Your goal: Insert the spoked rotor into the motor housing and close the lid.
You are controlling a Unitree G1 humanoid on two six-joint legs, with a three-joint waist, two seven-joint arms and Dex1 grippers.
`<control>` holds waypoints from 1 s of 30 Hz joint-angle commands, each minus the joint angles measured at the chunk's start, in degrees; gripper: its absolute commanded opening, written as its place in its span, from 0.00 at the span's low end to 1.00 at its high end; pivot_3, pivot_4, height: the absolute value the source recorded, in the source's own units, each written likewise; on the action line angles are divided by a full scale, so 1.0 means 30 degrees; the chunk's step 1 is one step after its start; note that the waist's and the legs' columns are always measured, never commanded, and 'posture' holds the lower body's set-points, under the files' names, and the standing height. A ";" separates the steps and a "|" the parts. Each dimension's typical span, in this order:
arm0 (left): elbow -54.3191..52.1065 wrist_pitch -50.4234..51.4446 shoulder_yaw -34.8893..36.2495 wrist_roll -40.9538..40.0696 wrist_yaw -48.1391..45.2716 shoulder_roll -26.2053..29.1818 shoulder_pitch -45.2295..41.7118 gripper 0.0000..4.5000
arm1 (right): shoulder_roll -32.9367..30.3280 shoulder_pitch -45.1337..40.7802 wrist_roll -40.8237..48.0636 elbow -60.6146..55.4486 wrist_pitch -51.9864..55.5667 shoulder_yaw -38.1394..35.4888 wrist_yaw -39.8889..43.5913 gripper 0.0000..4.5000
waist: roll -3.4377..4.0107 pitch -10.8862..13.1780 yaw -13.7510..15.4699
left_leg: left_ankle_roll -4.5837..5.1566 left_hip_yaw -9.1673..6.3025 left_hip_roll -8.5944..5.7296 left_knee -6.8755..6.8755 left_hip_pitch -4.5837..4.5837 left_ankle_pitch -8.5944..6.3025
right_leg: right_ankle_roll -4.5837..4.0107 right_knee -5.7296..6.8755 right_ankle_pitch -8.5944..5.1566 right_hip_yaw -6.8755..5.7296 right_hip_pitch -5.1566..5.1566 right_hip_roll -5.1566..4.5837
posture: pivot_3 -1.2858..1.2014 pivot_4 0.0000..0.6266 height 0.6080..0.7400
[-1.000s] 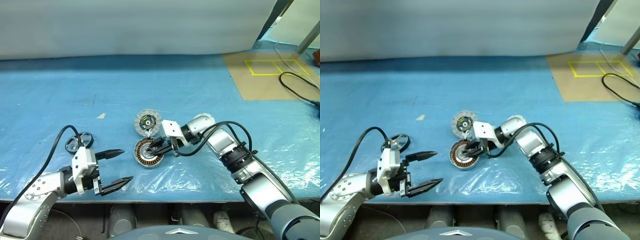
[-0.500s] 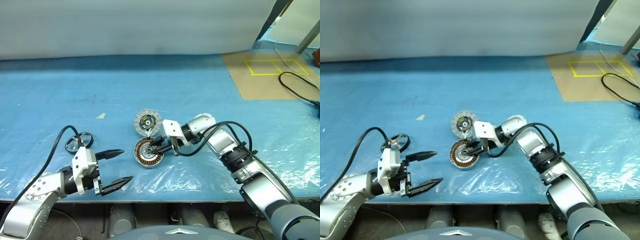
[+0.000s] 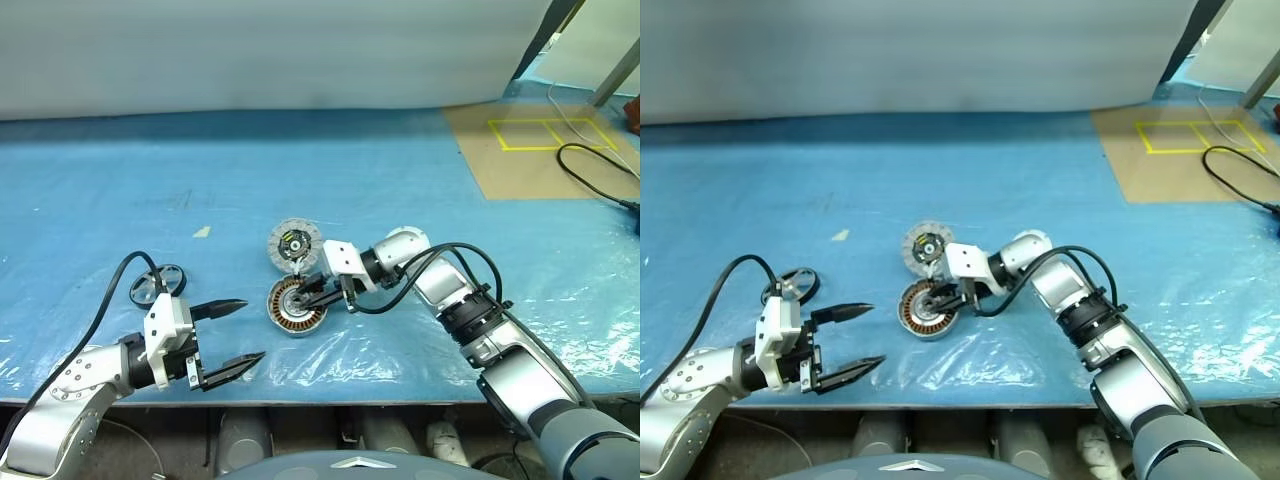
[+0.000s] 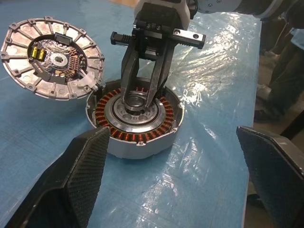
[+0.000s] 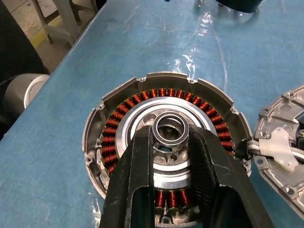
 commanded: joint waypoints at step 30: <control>-0.0085 -0.0279 -0.0226 0.0129 -0.0007 -0.0142 -0.0151 1.00 | 0.0013 -0.0172 -0.0247 -0.0205 -0.0150 -0.0343 0.0281 0.15 | 0.0000 0.0000 0.0001 | 0.0001 0.0000 0.0000 0.0000 0.0000 0.0000 | 0.0000 0.0002 0.0000 0.0000 0.0001 -0.0001 | 0.52 0.24 1.00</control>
